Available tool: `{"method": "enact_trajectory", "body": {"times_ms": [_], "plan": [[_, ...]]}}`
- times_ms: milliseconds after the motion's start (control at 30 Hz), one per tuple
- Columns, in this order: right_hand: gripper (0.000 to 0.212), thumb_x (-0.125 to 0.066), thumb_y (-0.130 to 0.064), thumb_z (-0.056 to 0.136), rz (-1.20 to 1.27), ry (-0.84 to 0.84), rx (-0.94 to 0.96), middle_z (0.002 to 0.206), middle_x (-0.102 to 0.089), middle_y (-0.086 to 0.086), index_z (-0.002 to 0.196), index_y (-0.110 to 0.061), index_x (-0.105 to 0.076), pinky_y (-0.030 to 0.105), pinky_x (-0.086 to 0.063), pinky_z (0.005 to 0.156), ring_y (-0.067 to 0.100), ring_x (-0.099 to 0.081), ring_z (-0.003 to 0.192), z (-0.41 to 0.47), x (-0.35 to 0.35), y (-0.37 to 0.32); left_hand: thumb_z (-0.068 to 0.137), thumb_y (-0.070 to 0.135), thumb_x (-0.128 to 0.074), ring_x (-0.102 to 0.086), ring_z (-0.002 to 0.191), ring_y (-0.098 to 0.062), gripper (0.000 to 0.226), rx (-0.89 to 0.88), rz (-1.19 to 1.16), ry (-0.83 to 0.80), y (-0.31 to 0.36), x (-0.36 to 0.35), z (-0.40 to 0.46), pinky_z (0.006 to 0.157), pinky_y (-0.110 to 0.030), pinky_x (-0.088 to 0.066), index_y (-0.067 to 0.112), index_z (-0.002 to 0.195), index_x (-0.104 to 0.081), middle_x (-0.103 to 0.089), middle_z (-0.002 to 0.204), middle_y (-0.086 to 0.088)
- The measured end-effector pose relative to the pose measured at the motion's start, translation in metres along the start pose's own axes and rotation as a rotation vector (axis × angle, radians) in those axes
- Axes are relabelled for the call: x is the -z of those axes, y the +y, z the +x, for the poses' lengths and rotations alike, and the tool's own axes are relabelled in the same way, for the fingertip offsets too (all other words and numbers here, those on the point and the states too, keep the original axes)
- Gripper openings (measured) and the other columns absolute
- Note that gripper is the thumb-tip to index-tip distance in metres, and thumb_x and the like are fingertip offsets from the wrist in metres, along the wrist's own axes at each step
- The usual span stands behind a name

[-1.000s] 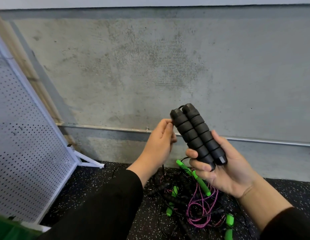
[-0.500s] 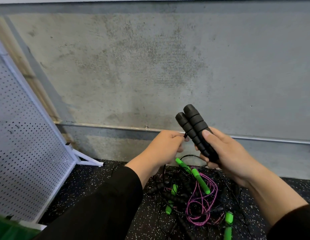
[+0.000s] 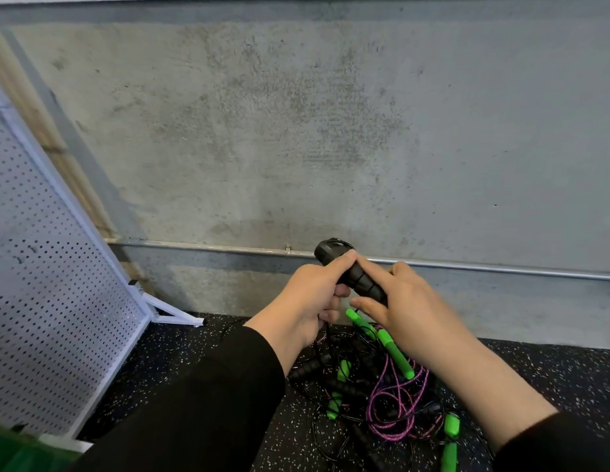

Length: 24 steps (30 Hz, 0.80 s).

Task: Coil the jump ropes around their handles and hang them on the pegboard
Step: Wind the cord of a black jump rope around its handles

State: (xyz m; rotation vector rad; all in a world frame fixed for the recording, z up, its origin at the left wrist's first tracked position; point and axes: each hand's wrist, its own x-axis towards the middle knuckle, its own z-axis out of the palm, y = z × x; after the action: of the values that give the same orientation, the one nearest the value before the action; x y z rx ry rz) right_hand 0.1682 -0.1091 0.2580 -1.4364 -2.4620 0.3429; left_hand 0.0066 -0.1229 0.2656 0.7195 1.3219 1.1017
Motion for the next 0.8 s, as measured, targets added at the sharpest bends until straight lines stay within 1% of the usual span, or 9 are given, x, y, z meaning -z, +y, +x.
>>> {"method": "enact_trajectory", "body": {"times_ms": [133,167,233,300,400,500,633,733,800], "plan": [[0.071,-0.043,-0.058,0.098,0.295,-0.016,-0.108,0.135,-0.052,-0.001,0.160,-0.034,-0.018,0.034,-0.044,0.099,0.023,-0.053,0.125,0.000,0.002,-0.002,0.098,0.042,-0.064,-0.021,0.047,-0.009,0.034,-0.078,0.066,-0.022,0.000,0.004,0.000,0.040,-0.021,-0.020,0.022,0.075,-0.049,-0.034,0.060,0.005],[0.067,-0.050,-0.053,0.099,0.361,0.000,-0.160,0.133,-0.058,-0.003,0.157,-0.027,-0.030,0.030,-0.043,0.094,0.021,-0.056,0.123,0.001,0.004,-0.002,0.098,0.042,-0.063,-0.020,0.049,-0.010,0.034,-0.087,0.076,-0.033,-0.001,0.005,0.000,0.041,-0.021,-0.020,0.024,0.075,-0.047,-0.032,0.062,0.004],[0.038,-0.066,-0.045,0.093,0.452,0.053,-0.201,0.098,-0.072,-0.015,0.126,-0.029,-0.065,0.024,-0.048,0.076,0.014,-0.066,0.093,0.002,0.008,0.000,0.100,0.041,-0.060,-0.018,0.050,-0.011,0.033,-0.090,0.085,-0.062,-0.002,0.006,0.001,0.041,-0.020,-0.019,0.025,0.076,-0.044,-0.028,0.064,0.003],[0.024,-0.079,-0.042,0.083,0.571,0.093,-0.249,0.079,-0.070,-0.013,0.099,-0.028,-0.070,0.021,-0.047,0.065,0.008,-0.063,0.073,0.004,0.011,0.005,0.102,0.040,-0.058,-0.017,0.049,-0.010,0.032,-0.089,0.090,-0.104,-0.004,0.006,0.001,0.040,-0.020,-0.020,0.025,0.077,-0.044,-0.027,0.064,0.004],[0.047,-0.088,-0.032,0.075,1.019,-0.056,-0.389,0.099,-0.071,0.010,0.109,-0.016,-0.061,0.038,-0.051,0.075,0.022,-0.065,0.079,0.005,0.010,0.011,0.104,0.039,-0.055,-0.018,0.049,-0.009,0.031,-0.124,0.119,-0.167,-0.004,0.005,-0.001,0.041,-0.019,-0.021,0.025,0.078,-0.044,-0.028,0.064,0.005],[0.055,-0.081,-0.011,0.074,1.543,-0.297,-0.430,0.112,-0.065,0.021,0.124,-0.010,-0.057,0.047,-0.061,0.080,0.034,-0.067,0.086,0.000,0.008,0.012,0.105,0.037,-0.054,-0.019,0.047,-0.007,0.034,-0.177,0.183,-0.182,-0.002,0.004,-0.001,0.043,-0.021,-0.019,0.025,0.075,-0.043,-0.028,0.060,0.007],[0.042,-0.069,-0.001,0.087,1.495,-0.356,-0.340,0.100,-0.065,0.022,0.126,-0.015,-0.063,0.036,-0.061,0.063,0.031,-0.067,0.075,-0.002,0.012,0.012,0.104,0.037,-0.054,-0.021,0.046,-0.007,0.034,-0.194,0.230,-0.192,0.000,0.005,-0.001,0.041,-0.019,-0.021,0.022,0.075,-0.046,-0.033,0.061,0.005],[0.047,-0.067,0.003,0.089,1.267,-0.158,-0.314,0.088,-0.067,0.016,0.126,-0.024,-0.063,0.031,-0.055,0.054,0.028,-0.064,0.064,0.001,0.015,0.016,0.102,0.047,-0.055,-0.022,0.045,-0.007,0.037,-0.171,0.280,-0.153,0.002,0.005,0.001,0.042,-0.019,-0.021,0.020,0.076,-0.054,-0.040,0.064,0.002],[0.053,-0.070,0.002,0.087,1.107,-0.004,-0.303,0.084,-0.070,0.010,0.128,-0.030,-0.061,0.038,-0.057,0.058,0.029,-0.065,0.064,0.005,0.017,0.022,0.101,0.050,-0.054,-0.021,0.044,-0.008,0.041,-0.148,0.343,-0.152,0.004,0.008,0.001,0.040,-0.019,-0.021,0.013,0.088,-0.066,-0.037,0.060,0.004]]}}
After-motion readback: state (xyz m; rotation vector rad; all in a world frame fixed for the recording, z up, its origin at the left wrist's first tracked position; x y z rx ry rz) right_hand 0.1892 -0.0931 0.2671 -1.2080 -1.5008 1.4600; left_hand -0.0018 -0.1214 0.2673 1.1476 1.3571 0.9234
